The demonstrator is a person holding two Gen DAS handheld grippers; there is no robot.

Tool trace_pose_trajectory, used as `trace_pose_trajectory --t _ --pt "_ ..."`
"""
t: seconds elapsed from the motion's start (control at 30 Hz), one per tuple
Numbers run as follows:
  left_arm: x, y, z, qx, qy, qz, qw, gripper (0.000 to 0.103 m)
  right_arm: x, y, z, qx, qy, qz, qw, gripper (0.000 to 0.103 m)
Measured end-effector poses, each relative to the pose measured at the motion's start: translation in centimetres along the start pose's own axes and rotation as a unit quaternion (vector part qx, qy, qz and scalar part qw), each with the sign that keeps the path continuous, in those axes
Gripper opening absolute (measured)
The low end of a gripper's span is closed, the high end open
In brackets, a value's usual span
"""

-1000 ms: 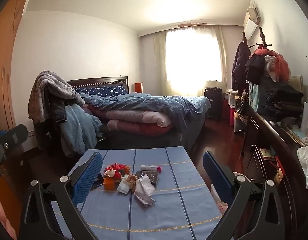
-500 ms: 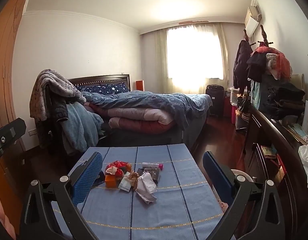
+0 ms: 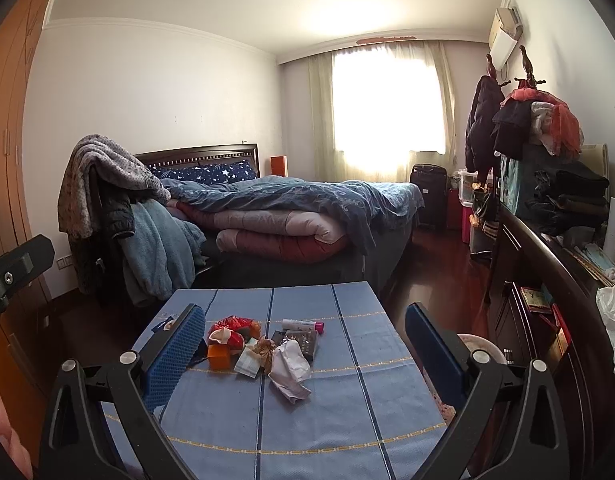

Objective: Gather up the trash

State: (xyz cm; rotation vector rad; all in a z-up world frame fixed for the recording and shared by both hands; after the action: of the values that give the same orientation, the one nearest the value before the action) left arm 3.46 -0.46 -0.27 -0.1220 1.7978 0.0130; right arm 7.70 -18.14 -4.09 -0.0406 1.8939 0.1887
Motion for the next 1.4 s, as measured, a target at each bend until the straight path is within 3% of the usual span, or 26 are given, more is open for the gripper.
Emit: trace_pose_trajectory --t 1.4 --pt "0.8 -0.2 0.7 0.012 0.006 -0.001 0.9999 0.100 0.5 0.2 0.6 -0.006 0.019 -0.003 1.000 0.099"
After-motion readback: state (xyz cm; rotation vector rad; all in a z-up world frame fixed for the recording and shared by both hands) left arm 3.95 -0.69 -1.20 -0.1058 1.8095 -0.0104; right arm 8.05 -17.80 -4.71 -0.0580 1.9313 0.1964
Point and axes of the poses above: each gripper's, at about its wrist camera, not at the fingertips, and z roughly the way its jaws point, y to its left, x to its underside, the point moved 4 cm from there along z, roughly the way its jaws point, and after that the axes turned 6 degrees about -x, right-handed, at the moved point
